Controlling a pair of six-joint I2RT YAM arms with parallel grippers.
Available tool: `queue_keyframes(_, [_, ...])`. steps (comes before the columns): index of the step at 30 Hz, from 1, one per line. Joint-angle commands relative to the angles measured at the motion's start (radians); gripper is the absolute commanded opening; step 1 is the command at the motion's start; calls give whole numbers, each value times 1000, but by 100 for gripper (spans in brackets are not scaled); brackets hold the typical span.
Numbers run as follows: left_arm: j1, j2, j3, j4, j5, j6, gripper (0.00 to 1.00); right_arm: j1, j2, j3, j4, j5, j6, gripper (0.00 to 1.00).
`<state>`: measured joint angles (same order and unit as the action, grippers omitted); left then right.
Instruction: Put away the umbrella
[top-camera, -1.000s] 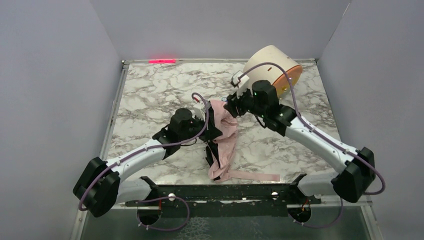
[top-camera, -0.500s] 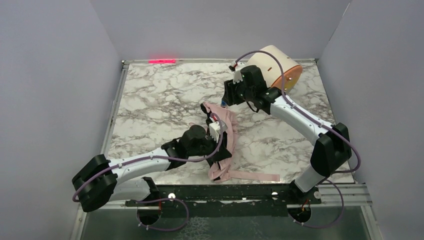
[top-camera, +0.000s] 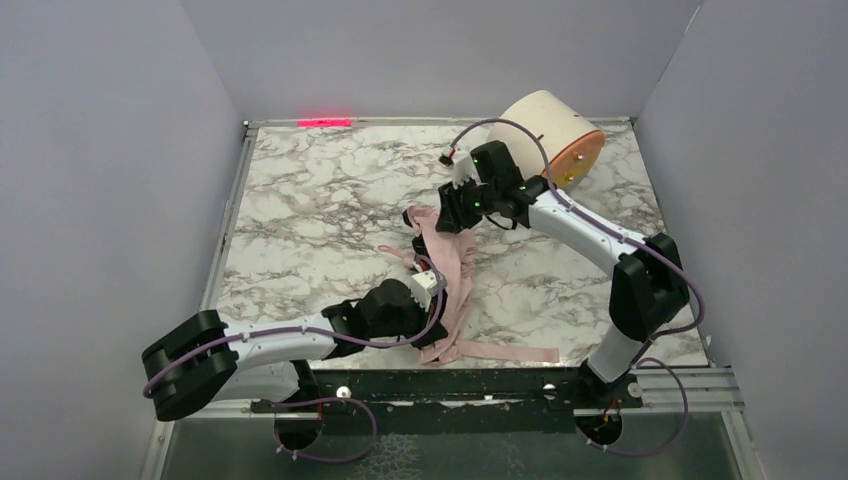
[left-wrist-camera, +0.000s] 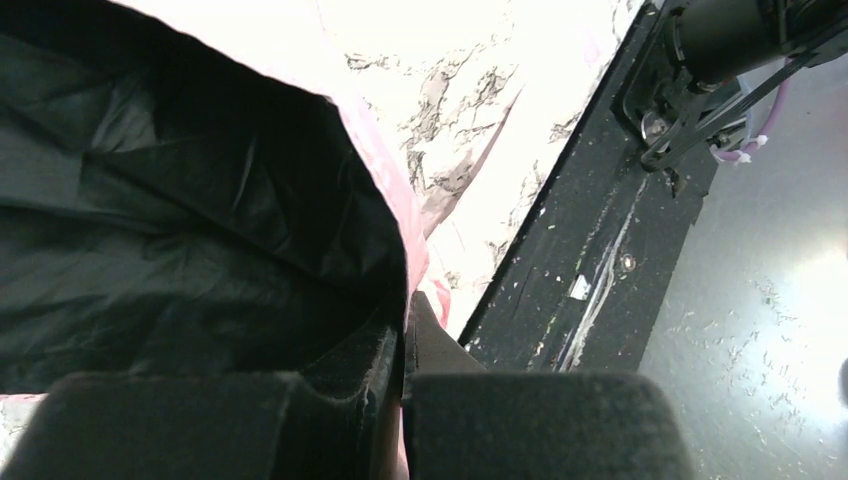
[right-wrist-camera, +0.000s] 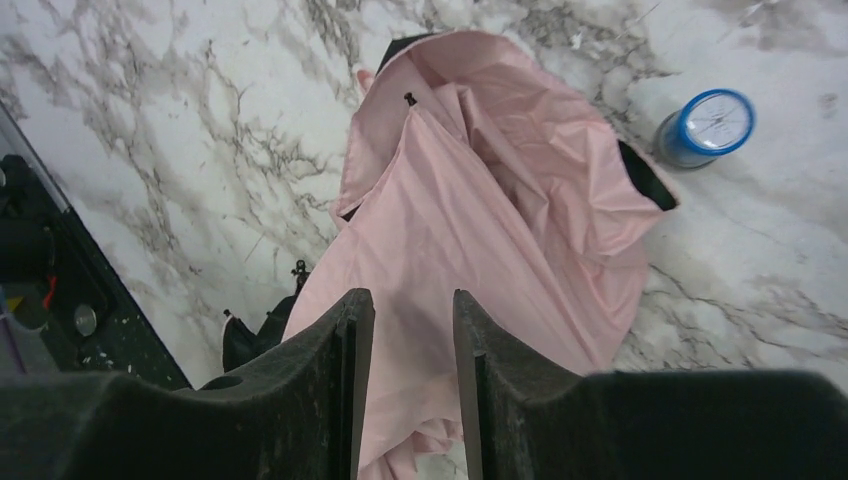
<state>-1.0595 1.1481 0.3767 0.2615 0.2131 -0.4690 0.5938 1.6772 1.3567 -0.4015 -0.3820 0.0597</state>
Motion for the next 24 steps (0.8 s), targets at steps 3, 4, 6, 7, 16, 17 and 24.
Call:
queue_keyframes(3, [-29,47,-36,63,-48,-15,6,3,67,-25,-47,-115,-21,39])
queue_keyframes(4, [-36,54,-39,67,-47,-18,7,2,73,-33,-38,-100,-14,39])
queue_keyframes(6, [-46,70,-42,69,-46,-21,12,2,93,-46,-27,-63,-6,39])
queue_keyframes(7, [-51,78,-42,69,-44,-22,14,3,107,-50,-23,-47,-1,39])
queue_keyframes(16, [-76,57,-43,69,-20,-15,29,2,193,-90,36,44,29,37])
queue_keyframes(17, [-79,53,-47,68,-10,-10,31,3,196,-94,38,46,31,37])
queue_keyframes(24, [-141,20,-47,-14,7,-29,39,2,204,-114,56,95,41,37])
